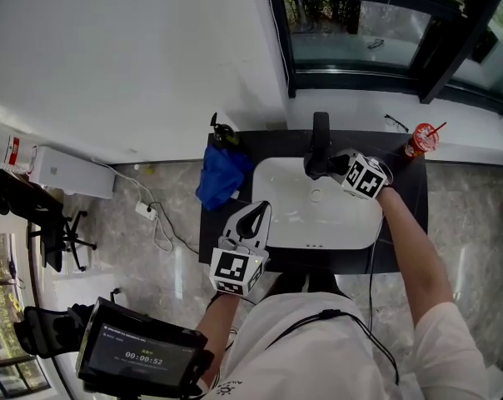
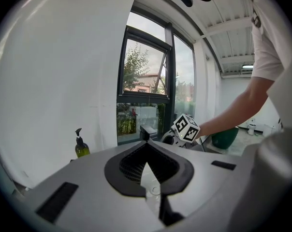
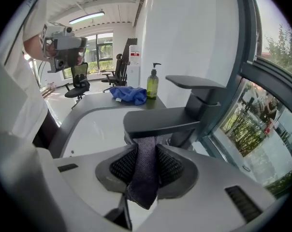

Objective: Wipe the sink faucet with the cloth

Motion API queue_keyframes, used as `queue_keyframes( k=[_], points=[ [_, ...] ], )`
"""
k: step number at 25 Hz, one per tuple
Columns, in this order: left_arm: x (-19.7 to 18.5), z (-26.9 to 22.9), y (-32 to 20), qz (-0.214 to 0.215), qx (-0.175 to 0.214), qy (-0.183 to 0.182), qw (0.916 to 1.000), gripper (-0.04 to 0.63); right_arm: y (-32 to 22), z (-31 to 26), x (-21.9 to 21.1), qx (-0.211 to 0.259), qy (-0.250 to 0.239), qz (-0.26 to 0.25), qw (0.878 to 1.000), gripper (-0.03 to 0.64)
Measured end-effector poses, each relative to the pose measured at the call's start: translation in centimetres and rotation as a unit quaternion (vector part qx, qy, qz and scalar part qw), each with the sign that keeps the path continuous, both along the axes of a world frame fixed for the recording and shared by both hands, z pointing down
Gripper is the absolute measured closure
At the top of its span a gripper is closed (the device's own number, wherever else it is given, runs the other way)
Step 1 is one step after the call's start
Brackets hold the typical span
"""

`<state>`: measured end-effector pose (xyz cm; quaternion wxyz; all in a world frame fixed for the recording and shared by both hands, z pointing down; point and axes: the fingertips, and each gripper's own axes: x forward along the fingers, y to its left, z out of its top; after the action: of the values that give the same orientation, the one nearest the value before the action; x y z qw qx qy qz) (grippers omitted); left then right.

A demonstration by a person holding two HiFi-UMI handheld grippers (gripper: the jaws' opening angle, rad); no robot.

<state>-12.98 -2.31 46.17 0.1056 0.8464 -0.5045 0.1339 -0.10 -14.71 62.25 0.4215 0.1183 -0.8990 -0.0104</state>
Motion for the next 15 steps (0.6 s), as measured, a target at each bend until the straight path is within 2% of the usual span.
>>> queue_keyframes(
  k=[8,12,15],
  points=[
    [0.7,-0.7,-0.1,0.02,0.016,0.003,0.9997,0.601,4.6,-0.1,0.5,-0.018,-0.017,0.009,1.0,0.508],
    [1.5,-2.1,-0.3,0.031,0.032,0.015,0.9989,0.601,7.0,-3.3,1.1,-0.003,-0.069,0.053,0.996,0.508],
    [2.1,-3.9,-0.6,0.044,0.052,0.026,0.9973,0.601,8.5,-8.2,1.7,0.024,-0.134,0.103,0.985,0.508]
  ],
)
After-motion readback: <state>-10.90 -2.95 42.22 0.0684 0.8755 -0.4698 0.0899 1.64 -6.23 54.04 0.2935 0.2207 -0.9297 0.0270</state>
